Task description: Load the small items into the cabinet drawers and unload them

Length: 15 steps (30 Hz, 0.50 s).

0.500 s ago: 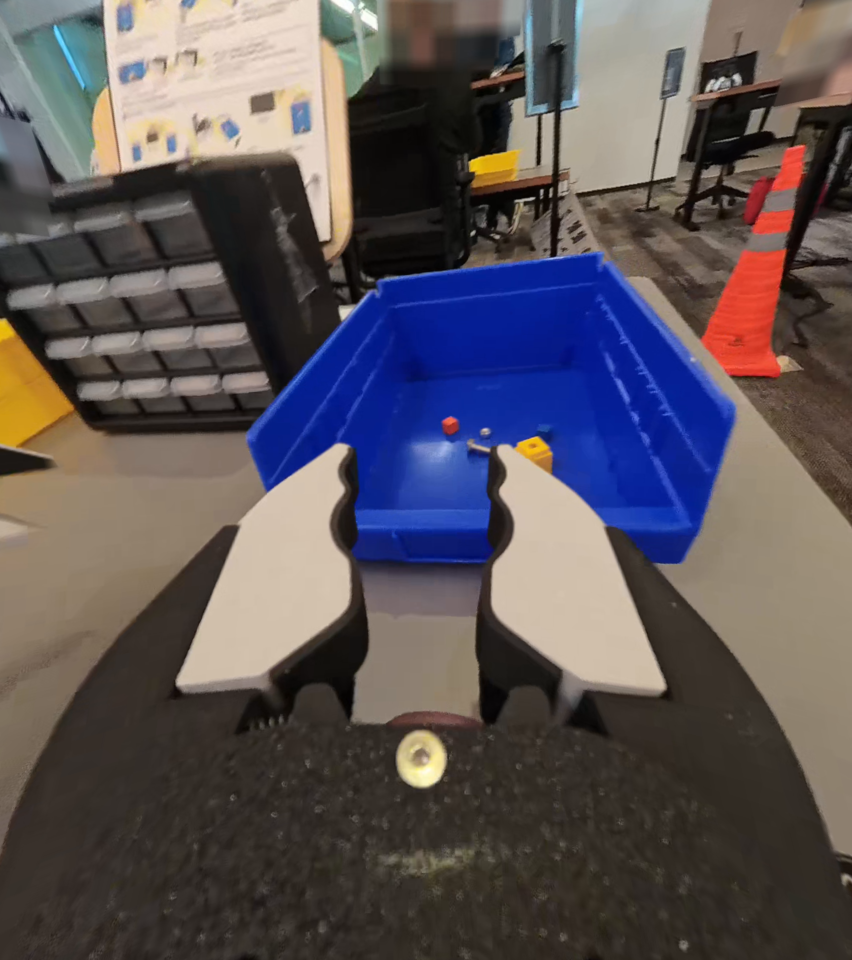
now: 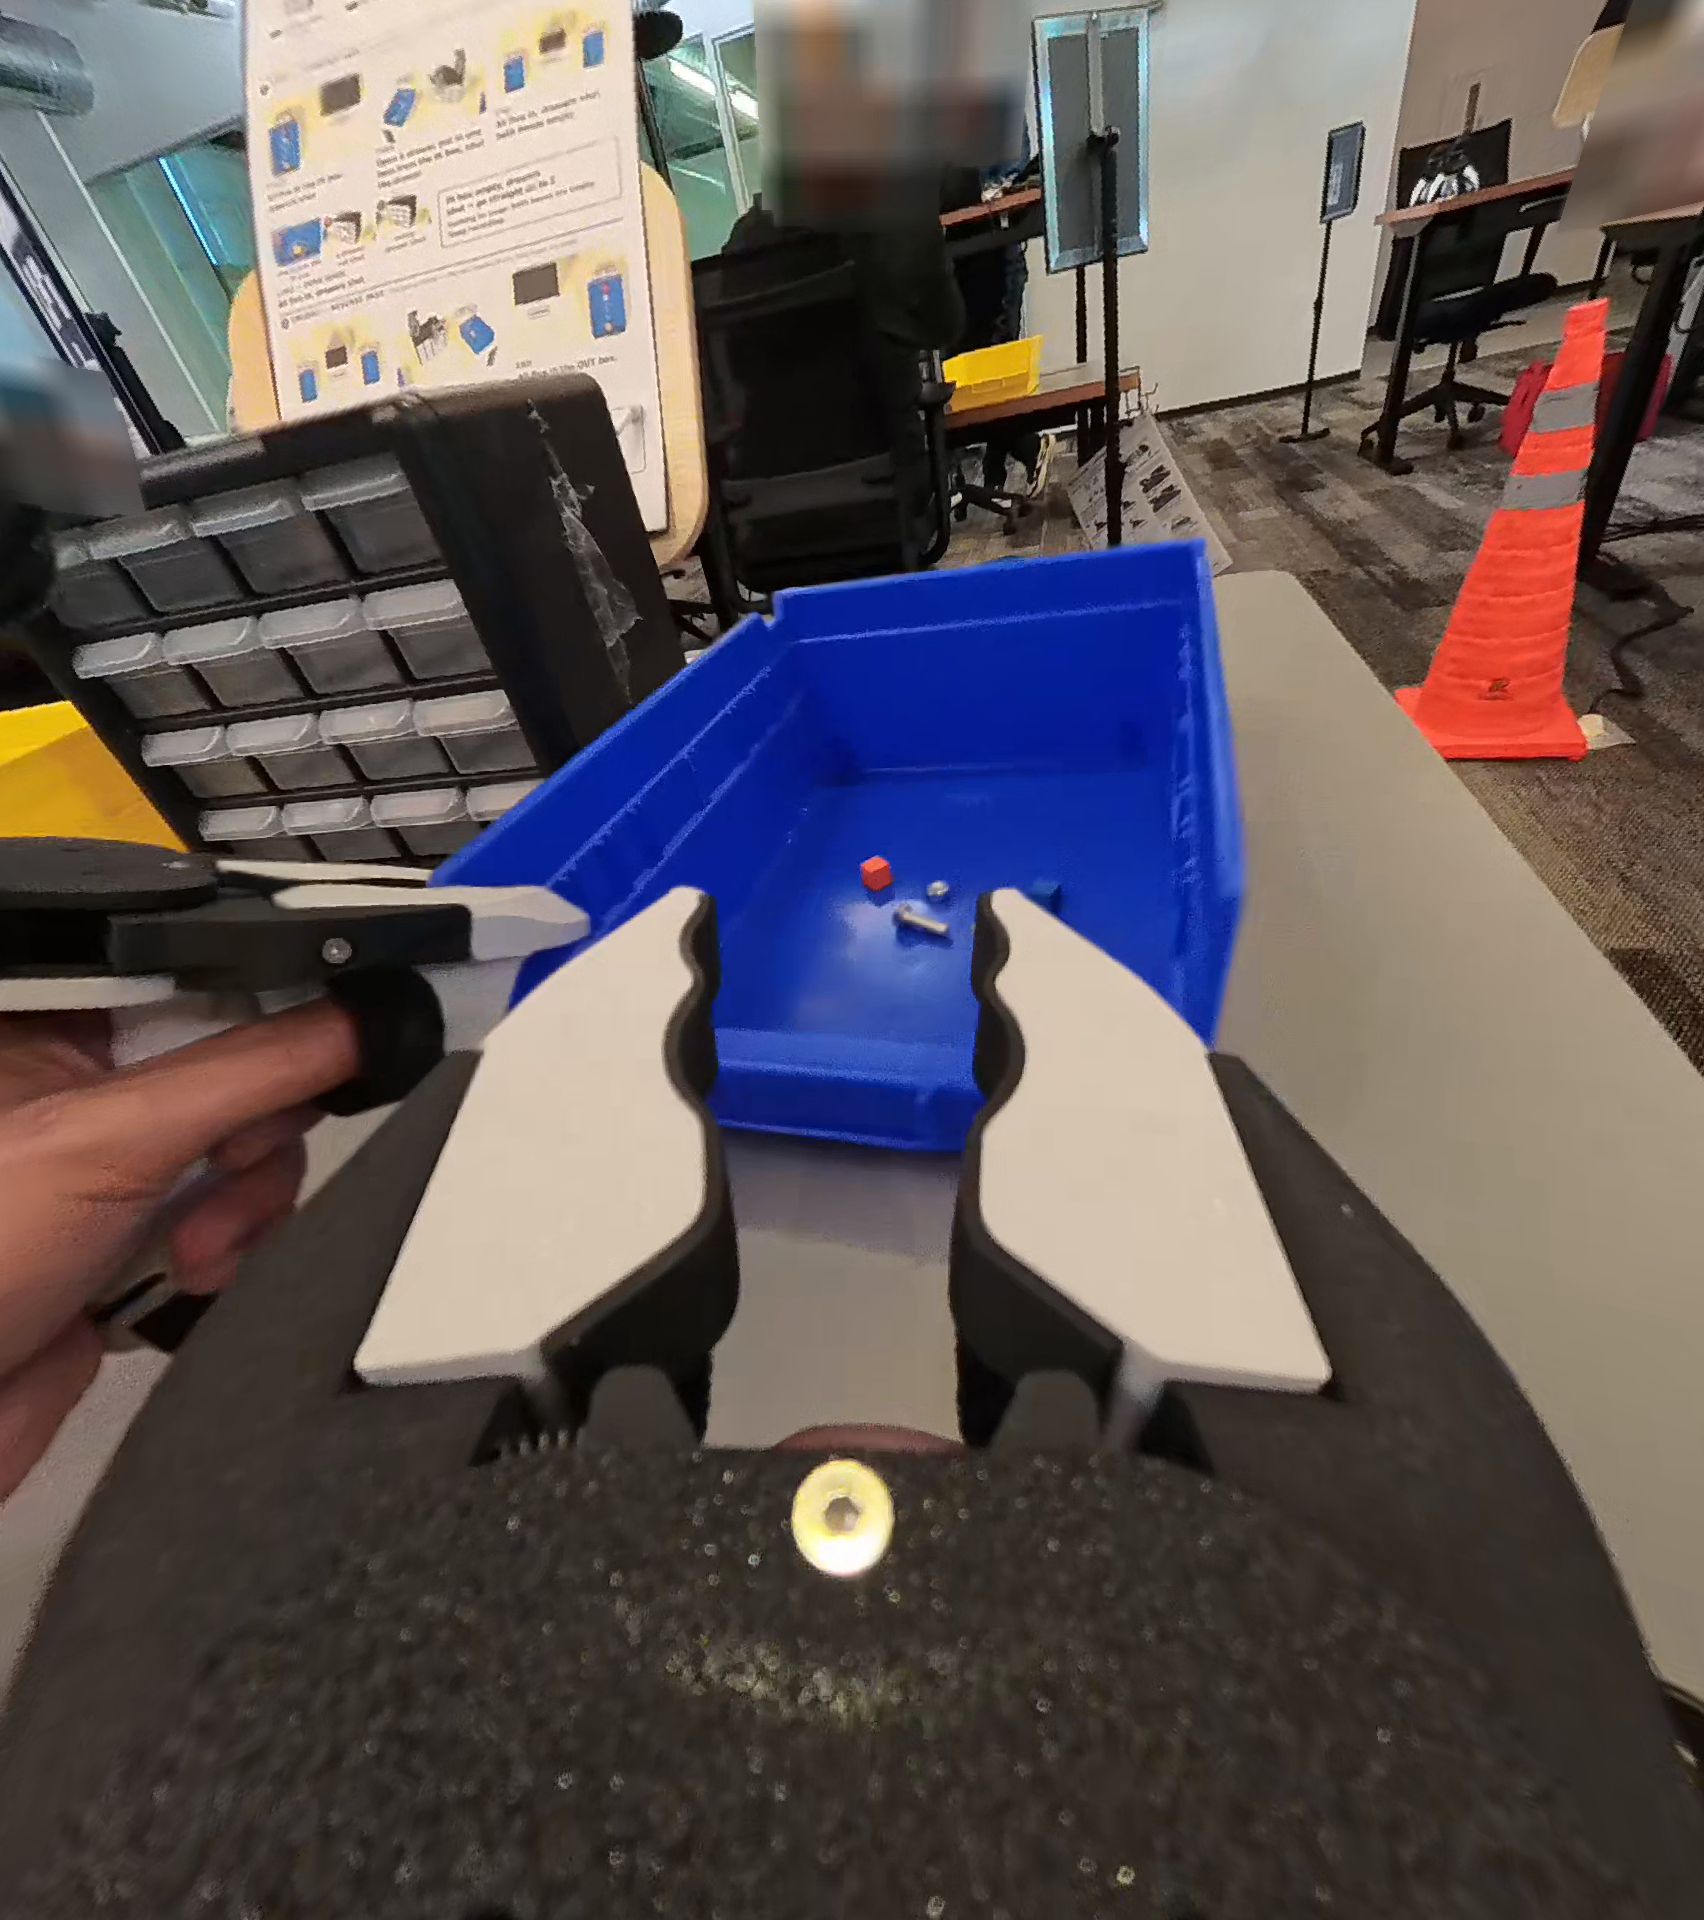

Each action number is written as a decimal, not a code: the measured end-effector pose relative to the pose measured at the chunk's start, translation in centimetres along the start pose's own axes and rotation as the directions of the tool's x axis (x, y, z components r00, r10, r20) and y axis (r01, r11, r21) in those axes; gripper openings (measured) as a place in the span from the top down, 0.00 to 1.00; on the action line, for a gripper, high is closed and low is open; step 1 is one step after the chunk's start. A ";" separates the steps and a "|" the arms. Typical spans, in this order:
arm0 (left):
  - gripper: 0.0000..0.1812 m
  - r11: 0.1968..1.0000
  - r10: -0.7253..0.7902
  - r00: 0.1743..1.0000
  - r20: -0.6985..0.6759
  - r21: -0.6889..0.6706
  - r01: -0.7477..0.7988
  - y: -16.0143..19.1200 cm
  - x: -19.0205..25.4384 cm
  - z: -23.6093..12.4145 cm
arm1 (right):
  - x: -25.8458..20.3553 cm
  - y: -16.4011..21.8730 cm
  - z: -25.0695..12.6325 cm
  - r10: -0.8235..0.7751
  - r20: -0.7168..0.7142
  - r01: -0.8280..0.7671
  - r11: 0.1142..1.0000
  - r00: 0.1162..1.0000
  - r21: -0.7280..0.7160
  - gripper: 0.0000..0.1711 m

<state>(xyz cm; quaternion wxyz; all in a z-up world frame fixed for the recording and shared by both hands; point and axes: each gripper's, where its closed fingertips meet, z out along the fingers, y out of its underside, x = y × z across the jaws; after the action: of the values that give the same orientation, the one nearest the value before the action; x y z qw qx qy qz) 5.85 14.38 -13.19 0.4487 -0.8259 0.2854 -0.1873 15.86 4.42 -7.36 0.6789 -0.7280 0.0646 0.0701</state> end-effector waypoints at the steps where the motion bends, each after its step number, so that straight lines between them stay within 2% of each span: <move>1: 0.95 1.000 0.009 1.000 0.028 -0.006 -0.009 0.1 -1.1 -0.3 | -0.2 -0.3 -0.1 -0.013 0.002 0.013 1.000 1.000 0.005 0.73; 5: 0.98 0.998 -0.068 0.997 -0.039 -0.017 0.067 -0.1 -4.5 -2.2 | -1.3 -3.8 -1.7 -0.041 0.031 0.038 0.996 0.999 0.078 0.74; 8: 0.98 0.996 -0.084 0.989 -0.120 -0.009 0.083 -0.3 -6.4 -5.0 | -1.0 -5.7 -2.5 -0.133 -0.022 0.134 0.982 0.991 0.131 0.74; 11: 0.98 0.996 -0.088 0.979 -0.184 -0.019 0.086 0.7 -7.8 -8.5 | -0.8 -5.2 -2.3 -0.170 -0.042 0.173 0.978 0.985 0.113 0.74; 15: 0.98 0.993 -0.112 0.969 -0.220 0.000 0.115 3.3 -10.2 -13.5 | -2.0 -3.7 -1.6 -0.085 0.033 0.083 0.993 0.996 0.080 0.75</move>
<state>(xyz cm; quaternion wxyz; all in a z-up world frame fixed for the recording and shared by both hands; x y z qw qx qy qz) -10.63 10.92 -9.38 0.4082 -0.8122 0.2843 -0.3047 14.67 3.08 -3.26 0.7103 -0.7015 0.0243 0.0521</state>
